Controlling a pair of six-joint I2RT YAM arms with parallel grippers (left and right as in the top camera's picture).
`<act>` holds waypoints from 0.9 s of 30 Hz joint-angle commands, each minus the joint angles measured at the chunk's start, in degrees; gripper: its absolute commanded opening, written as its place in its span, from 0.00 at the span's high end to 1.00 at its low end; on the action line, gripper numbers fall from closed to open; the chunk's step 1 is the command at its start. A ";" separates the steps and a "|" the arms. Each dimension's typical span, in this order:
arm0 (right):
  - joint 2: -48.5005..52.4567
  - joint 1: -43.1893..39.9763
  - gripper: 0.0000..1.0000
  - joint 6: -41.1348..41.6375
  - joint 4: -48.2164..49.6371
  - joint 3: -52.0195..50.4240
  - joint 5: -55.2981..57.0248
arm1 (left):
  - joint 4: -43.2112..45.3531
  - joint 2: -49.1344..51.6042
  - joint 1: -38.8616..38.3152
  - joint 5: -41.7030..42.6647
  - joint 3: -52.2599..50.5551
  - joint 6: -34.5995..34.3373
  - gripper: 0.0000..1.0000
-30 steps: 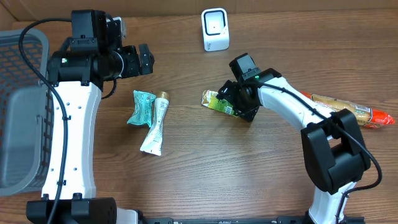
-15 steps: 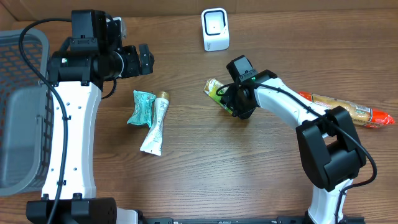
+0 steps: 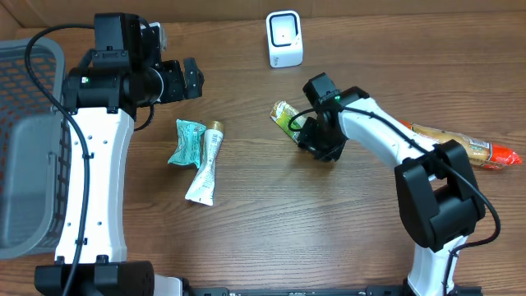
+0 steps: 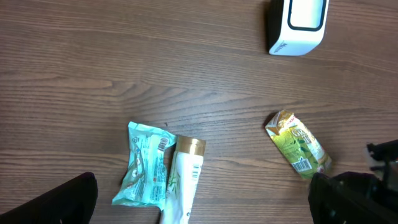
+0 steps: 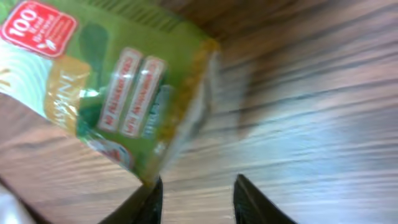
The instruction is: Scan the item barcode
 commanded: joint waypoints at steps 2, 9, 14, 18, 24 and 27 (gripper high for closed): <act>0.09 -3.72 0.54 -9.66 -0.46 3.26 3.72 | 0.17 -0.15 -0.13 0.44 0.52 1.31 0.00; 0.07 -6.12 0.37 -25.83 5.38 6.62 -4.72 | 0.17 -0.15 -0.13 0.44 0.52 1.31 0.00; 0.07 -5.22 0.35 -29.79 7.82 11.43 -0.72 | 0.17 -0.15 -0.13 0.44 0.52 1.31 0.00; 0.63 -3.89 0.48 -29.64 15.69 10.86 -0.72 | 0.17 -0.15 -0.13 0.44 0.52 1.31 0.00; 4.57 -1.46 0.69 -22.43 22.16 10.51 1.05 | 0.17 -0.15 -0.13 0.44 0.52 1.31 0.00; 5.79 -0.90 0.62 -19.67 21.88 10.51 2.34 | 0.17 -0.15 -0.13 0.44 0.50 1.31 0.00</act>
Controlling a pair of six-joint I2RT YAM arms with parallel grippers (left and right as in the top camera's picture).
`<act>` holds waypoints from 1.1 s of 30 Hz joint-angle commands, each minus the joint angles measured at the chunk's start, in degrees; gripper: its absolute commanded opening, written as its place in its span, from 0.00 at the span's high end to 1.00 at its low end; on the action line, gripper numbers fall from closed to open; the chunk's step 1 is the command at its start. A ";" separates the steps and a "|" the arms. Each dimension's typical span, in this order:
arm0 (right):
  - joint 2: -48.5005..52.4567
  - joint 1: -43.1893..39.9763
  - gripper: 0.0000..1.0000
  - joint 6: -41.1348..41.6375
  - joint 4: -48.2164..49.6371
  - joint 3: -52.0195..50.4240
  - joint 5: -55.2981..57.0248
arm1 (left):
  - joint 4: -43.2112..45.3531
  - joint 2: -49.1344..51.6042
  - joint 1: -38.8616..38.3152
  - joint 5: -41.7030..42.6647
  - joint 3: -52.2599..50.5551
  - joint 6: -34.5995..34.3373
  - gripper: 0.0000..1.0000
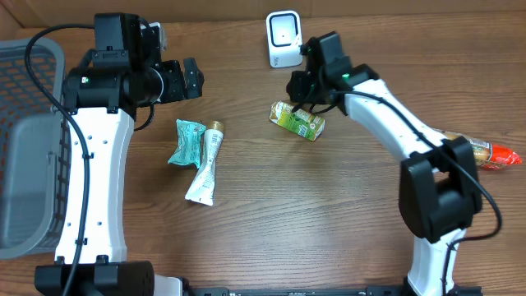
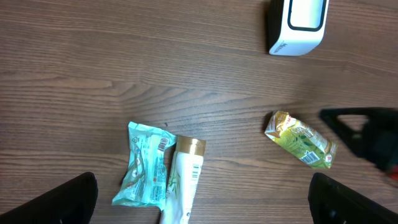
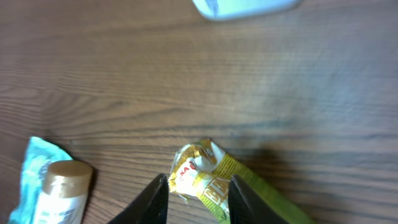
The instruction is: Scan the item barcode
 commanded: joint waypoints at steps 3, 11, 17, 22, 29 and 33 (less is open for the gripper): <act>3.13 0.66 0.57 6.51 -1.62 0.35 2.05 | 0.15 -0.15 -0.13 0.44 0.52 1.31 0.00; 3.37 1.01 0.53 2.67 -10.29 0.35 -12.90 | 0.15 -0.15 -0.13 0.44 0.52 1.31 0.00; 3.34 1.79 0.47 -5.09 -19.87 0.44 -14.73 | 0.15 -0.15 -0.13 0.44 0.52 1.31 0.00; 3.08 1.77 0.40 -9.84 -28.37 3.56 -14.69 | 0.15 -0.15 -0.13 0.44 0.52 1.31 0.01; -2.05 3.02 0.30 -11.15 -36.59 7.65 -13.90 | 0.15 -0.15 -0.13 0.44 0.52 1.31 0.00; -1.79 6.43 0.28 -14.60 -40.59 6.03 -6.71 | 0.15 -0.15 -0.13 0.44 0.52 1.31 0.00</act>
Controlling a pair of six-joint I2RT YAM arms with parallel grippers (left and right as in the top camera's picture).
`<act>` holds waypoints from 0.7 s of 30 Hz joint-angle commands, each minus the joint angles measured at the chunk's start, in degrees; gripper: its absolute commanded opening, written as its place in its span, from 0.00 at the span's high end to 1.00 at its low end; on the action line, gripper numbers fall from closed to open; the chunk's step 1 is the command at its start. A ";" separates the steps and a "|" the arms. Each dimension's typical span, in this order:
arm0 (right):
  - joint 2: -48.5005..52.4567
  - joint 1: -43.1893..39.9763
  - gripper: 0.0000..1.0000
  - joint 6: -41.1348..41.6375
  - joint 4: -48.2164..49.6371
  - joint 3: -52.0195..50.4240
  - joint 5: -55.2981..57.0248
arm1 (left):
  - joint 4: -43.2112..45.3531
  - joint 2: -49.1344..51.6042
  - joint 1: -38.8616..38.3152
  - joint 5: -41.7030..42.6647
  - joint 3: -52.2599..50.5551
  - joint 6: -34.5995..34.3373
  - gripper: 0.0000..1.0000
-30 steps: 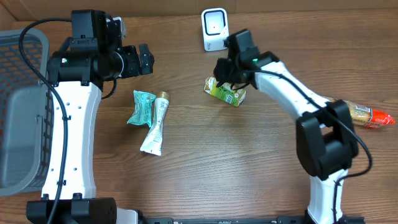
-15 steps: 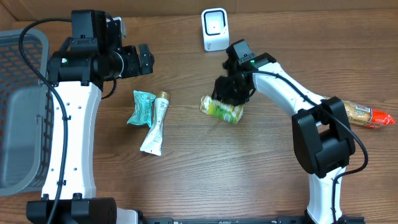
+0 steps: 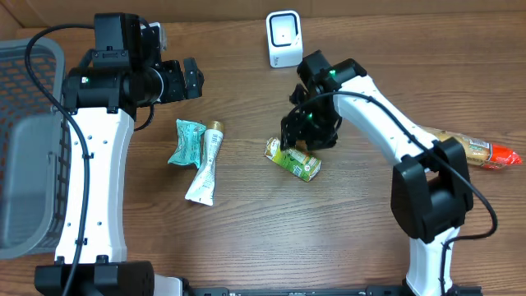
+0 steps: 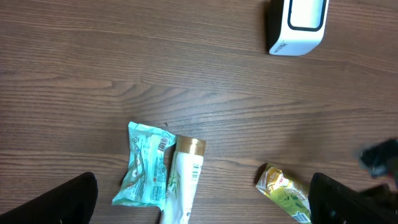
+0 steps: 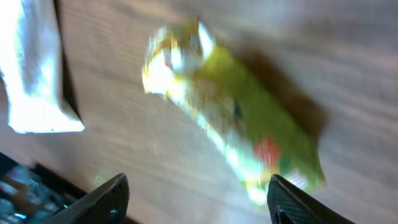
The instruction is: Scan the item barcode
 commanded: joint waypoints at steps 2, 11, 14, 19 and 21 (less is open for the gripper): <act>-2.12 6.25 0.28 -8.57 -1.03 -2.58 5.49 | 0.17 -0.15 -0.13 0.44 0.52 1.31 0.00; -2.08 11.87 0.27 -11.52 2.12 -10.25 14.91 | 0.17 -0.15 -0.13 0.44 0.52 1.31 0.00; -2.08 10.47 0.26 -10.38 4.07 -12.92 17.55 | 0.17 -0.15 -0.13 0.44 0.52 1.31 0.01; -2.05 5.57 0.25 -10.01 8.98 -16.55 19.23 | 0.17 -0.15 -0.13 0.44 0.52 1.31 0.00; -2.05 2.64 0.26 -9.31 11.23 -16.52 19.61 | 0.17 -0.15 -0.13 0.44 0.52 1.31 0.01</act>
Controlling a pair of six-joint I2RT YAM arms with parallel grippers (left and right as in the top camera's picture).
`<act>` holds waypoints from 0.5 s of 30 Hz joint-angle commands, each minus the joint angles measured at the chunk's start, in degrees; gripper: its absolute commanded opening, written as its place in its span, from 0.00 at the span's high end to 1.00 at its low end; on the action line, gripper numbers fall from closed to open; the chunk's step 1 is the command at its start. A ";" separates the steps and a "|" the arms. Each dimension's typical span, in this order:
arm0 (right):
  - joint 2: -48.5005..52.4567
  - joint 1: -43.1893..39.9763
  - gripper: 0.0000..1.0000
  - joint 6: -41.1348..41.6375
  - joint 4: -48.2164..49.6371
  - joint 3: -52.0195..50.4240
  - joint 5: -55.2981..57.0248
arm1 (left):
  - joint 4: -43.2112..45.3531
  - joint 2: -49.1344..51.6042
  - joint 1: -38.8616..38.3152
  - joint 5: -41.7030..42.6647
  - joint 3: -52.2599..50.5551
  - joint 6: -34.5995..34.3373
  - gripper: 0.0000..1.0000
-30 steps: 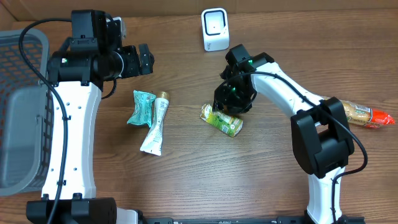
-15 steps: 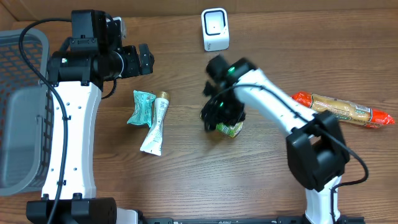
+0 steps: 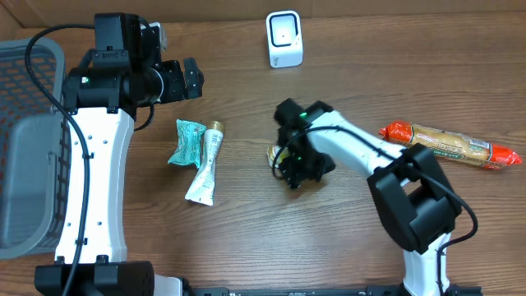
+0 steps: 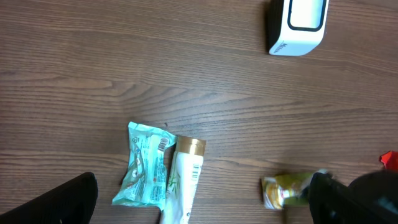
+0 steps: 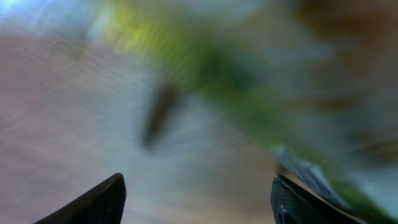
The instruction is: Scan the item barcode
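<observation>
A green and yellow snack pouch [image 3: 278,155] lies on the wooden table at mid-centre, and only its left end shows. My right gripper [image 3: 296,167] is low over its right part. In the right wrist view everything is blurred: the right gripper [image 5: 196,202] is open, its dark fingertips [image 5: 99,199] set wide apart, and the pouch [image 5: 249,93] is a green smear close above them. The white barcode scanner [image 3: 284,39] stands at the back centre. My left gripper [image 4: 205,208] hangs open high at the back left, with the pouch [image 4: 286,190] at its lower right.
A teal packet [image 3: 185,141] and a white tube [image 3: 205,168] lie side by side left of centre. A long orange sausage pack [image 3: 448,141] lies at the right. A grey wire basket [image 3: 25,140] fills the left edge.
My right gripper has moved from just behind the pouch, toward the front and down onto it, covering most of it. The sausage pack now shows in full. The left arm has not moved.
The right gripper, fingers close together, was at the pouch right of centre. Then it was up near the scanner, with the pouch turned on the table. Later the pouch lay nearer the front with the fingers wide apart above it. Now the gripper sits low over it.
</observation>
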 commanded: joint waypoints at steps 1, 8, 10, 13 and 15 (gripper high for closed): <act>-1.25 -5.49 0.25 1.27 3.30 -0.37 3.15 | 0.15 -0.15 -0.13 0.44 0.52 1.31 0.00; -1.27 -15.56 0.26 3.85 12.00 2.54 -11.15 | 0.15 -0.15 -0.13 0.44 0.52 1.31 0.00; -1.27 -17.75 0.26 4.66 12.76 4.02 -17.66 | 0.15 -0.15 -0.13 0.44 0.52 1.31 0.01; -1.27 -19.91 0.26 7.69 13.62 5.14 -27.85 | 0.15 -0.15 -0.13 0.42 0.52 1.29 0.00; -1.27 -20.33 0.25 14.53 13.33 5.11 -31.30 | 0.15 -0.15 -0.13 0.44 0.52 1.31 0.01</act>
